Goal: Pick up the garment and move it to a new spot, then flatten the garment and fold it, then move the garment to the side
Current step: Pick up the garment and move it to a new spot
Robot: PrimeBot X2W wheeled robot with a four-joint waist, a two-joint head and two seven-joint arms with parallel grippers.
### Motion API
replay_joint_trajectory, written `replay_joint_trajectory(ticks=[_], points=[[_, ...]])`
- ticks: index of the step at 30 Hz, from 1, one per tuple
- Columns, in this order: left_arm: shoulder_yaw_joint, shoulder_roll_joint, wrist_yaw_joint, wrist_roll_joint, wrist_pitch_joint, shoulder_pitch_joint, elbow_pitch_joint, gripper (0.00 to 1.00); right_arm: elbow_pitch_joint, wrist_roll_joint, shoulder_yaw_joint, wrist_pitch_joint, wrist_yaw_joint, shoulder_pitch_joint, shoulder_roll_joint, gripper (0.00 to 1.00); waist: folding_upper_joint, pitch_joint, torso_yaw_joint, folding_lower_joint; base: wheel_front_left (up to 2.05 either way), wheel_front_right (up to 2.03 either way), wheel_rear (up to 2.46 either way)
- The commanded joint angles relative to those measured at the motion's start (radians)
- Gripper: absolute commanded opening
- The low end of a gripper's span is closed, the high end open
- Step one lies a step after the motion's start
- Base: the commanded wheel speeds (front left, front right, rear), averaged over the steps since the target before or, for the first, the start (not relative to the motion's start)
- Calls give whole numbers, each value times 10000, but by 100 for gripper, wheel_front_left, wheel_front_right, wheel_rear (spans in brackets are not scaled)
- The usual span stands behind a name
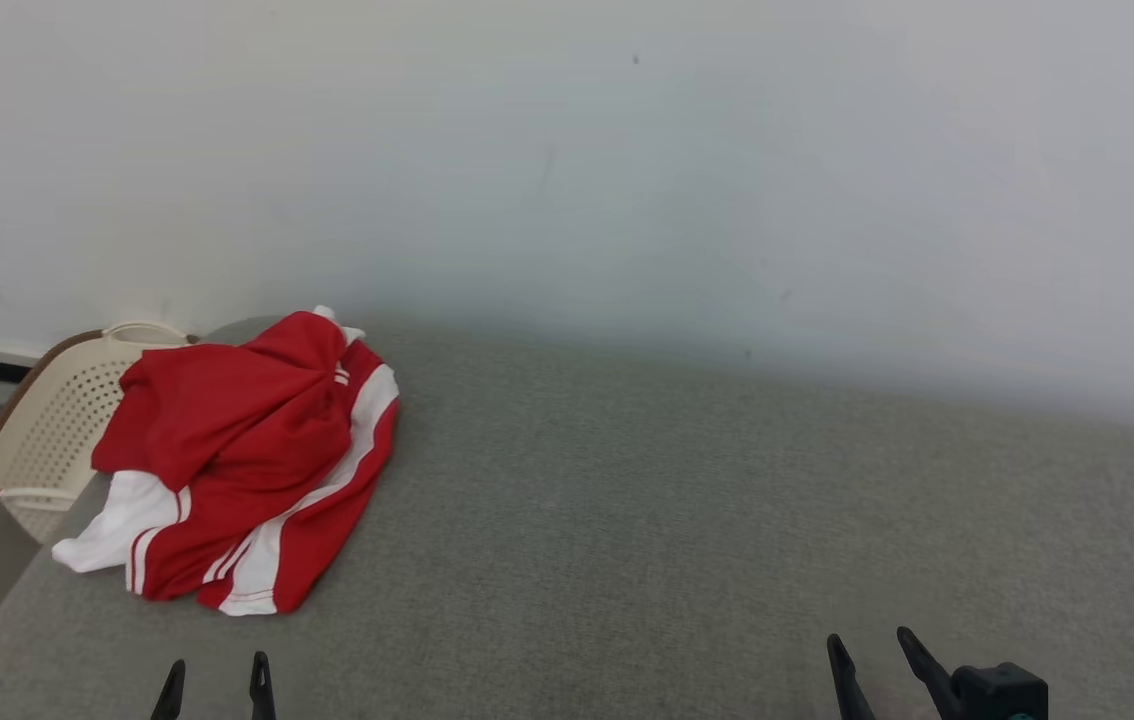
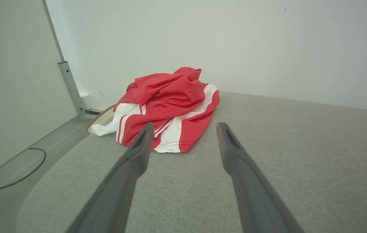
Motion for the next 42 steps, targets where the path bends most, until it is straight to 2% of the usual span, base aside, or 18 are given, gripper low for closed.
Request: replay_joint_trajectory(ticks=[1,12,18,22,28,34,42], points=[[40,90,43,9,56,149,-118,100,65,102,64,-120,-21,-5,12,100,0,-82,834,0,0,0,0],[79,321,197,-40,388,541,-748,100,434,328,283,-435,-21,-164,12,100,0,-6,1794,0,0,0,0],[103,345,267,-163,527,633,-994,100,598,340,376,-509,-21,-264,10,100,0,37,1872,0,0,0,0],[28,433,7,-323,652,431,-964,100,628,296,399,-524,-21,-311,10,100,0,86,1814,0,0,0,0],[-397,385,-477,-433,1171,-1322,185,100,494,92,435,-349,-21,-328,10,100,0,326,1609,0,0,0,0],[-633,264,-714,-588,1801,-3407,1802,100,199,-128,617,-27,-21,-337,9,100,0,726,1070,0,0,0,0],[-605,508,-879,-691,2184,-5948,4138,100,-625,-660,734,557,-21,-399,7,100,0,1655,124,0,0,0,0]])
